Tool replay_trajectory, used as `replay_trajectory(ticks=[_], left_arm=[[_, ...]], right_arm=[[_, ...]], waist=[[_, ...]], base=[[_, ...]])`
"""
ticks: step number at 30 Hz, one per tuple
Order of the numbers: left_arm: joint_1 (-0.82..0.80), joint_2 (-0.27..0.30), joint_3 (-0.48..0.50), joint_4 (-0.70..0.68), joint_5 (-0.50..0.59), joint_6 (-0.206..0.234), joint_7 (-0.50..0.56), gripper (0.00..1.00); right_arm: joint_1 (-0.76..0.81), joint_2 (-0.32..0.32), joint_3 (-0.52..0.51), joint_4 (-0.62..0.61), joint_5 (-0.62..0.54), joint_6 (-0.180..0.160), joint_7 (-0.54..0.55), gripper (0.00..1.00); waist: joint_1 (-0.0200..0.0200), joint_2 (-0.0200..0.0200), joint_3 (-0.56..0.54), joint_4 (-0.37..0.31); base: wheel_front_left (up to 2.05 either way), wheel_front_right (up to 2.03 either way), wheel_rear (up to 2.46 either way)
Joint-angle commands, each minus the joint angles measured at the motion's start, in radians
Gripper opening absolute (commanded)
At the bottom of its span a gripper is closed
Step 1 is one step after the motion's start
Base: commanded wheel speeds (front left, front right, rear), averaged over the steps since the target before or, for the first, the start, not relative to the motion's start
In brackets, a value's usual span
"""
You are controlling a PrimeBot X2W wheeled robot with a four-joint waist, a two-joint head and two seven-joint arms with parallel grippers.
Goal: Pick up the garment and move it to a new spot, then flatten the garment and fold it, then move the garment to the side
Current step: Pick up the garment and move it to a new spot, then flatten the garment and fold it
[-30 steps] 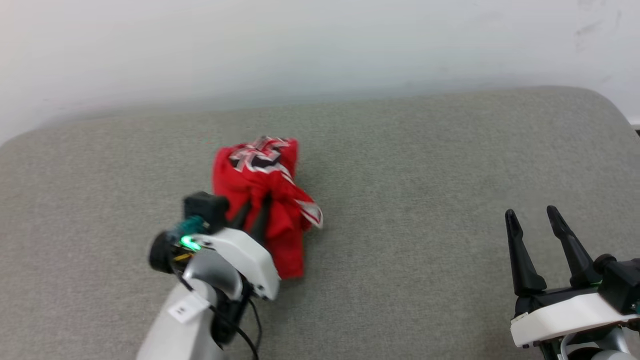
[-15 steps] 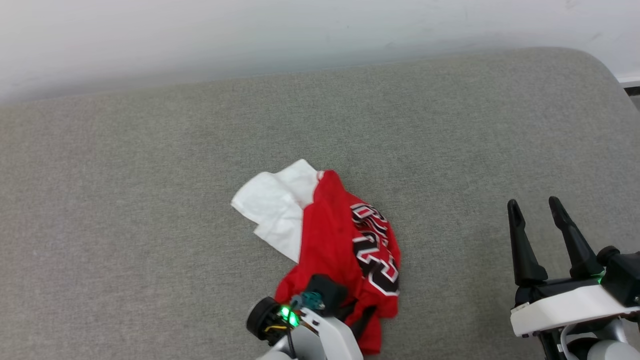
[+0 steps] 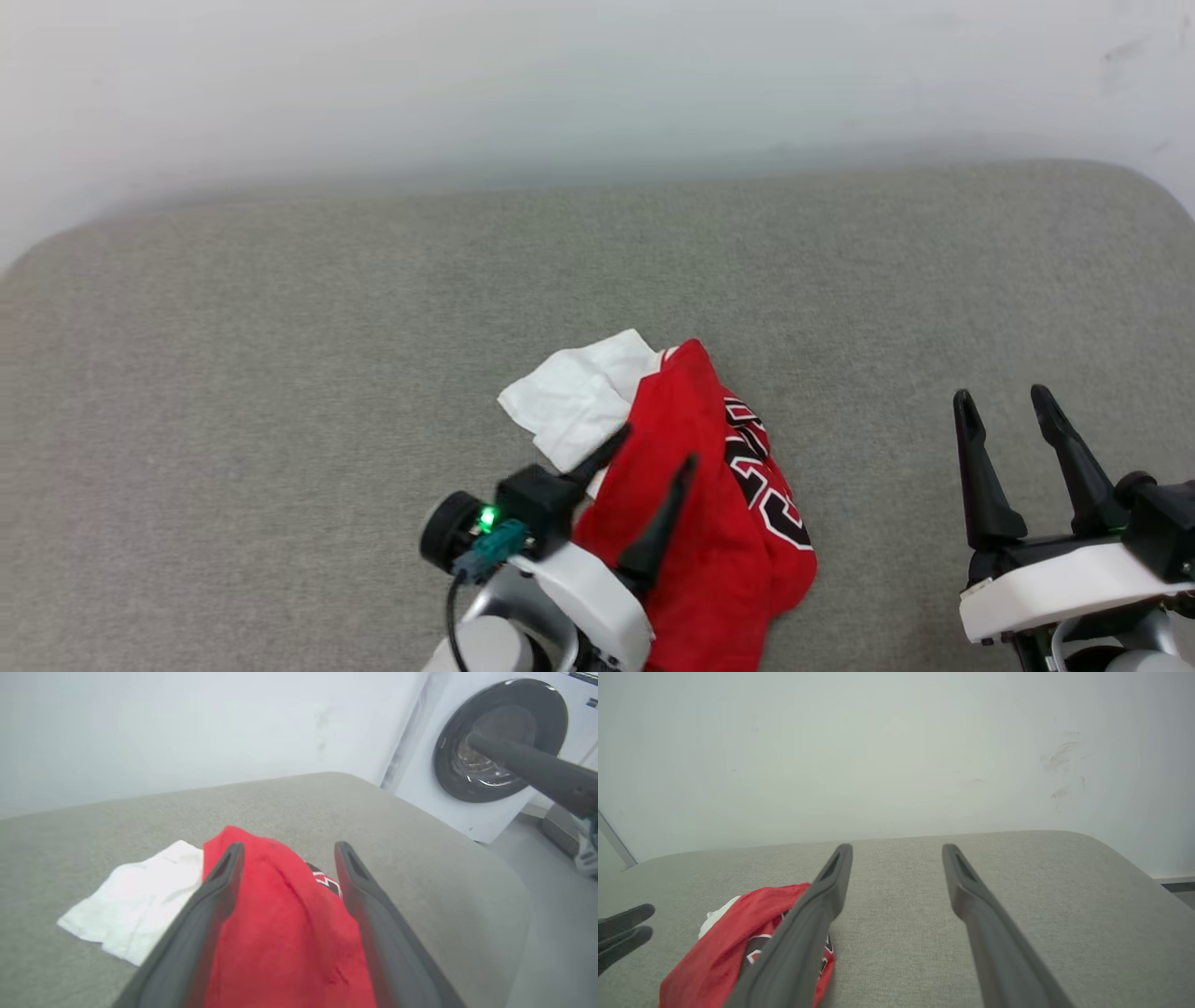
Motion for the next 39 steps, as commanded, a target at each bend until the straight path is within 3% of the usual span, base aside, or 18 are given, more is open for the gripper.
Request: replay_trajectory(ticks=[1, 8, 15, 22, 33, 39], left_arm=[[0.009, 0.010, 0.018, -0.009, -0.003, 0.019, -0.016, 1.00], [0.042, 0.056, 0.151, -0.024, -0.027, 0.118, -0.085, 1.00], [0.121, 0.123, 0.256, -0.045, -0.038, 0.176, -0.115, 1.00], [0.195, 0.163, 0.288, -0.085, -0.034, 0.190, -0.121, 1.00], [0.226, 0.170, 0.287, -0.110, -0.040, 0.200, -0.122, 1.00], [0.202, 0.166, 0.285, -0.112, -0.045, 0.200, -0.122, 1.00]], right_arm=[[0.015, 0.003, -0.002, -0.008, -0.008, -0.001, 0.003, 1.00], [0.054, 0.002, 0.002, -0.021, -0.012, -0.001, 0.029, 1.00], [0.094, 0.002, 0.002, -0.035, -0.014, -0.001, 0.049, 1.00], [0.126, 0.002, -0.002, -0.055, -0.025, -0.001, 0.073, 1.00], [0.143, 0.002, -0.003, -0.088, -0.033, -0.001, 0.102, 1.00], [0.141, 0.003, 0.024, -0.047, 0.010, -0.001, 0.239, 1.00]], waist=[[0.0000, -0.0001, -0.025, 0.026], [0.0000, -0.0001, -0.073, 0.067], [0.0000, -0.0001, -0.115, 0.086], [0.0000, -0.0001, -0.135, 0.091], [0.0000, -0.0001, -0.136, 0.090], [0.0000, -0.0001, -0.121, 0.099]], base=[[0.00, 0.00, 0.00], [0.00, 0.00, 0.00], [0.00, 0.00, 0.00], [0.00, 0.00, 0.00], [0.00, 0.00, 0.00], [0.00, 0.00, 0.00]])
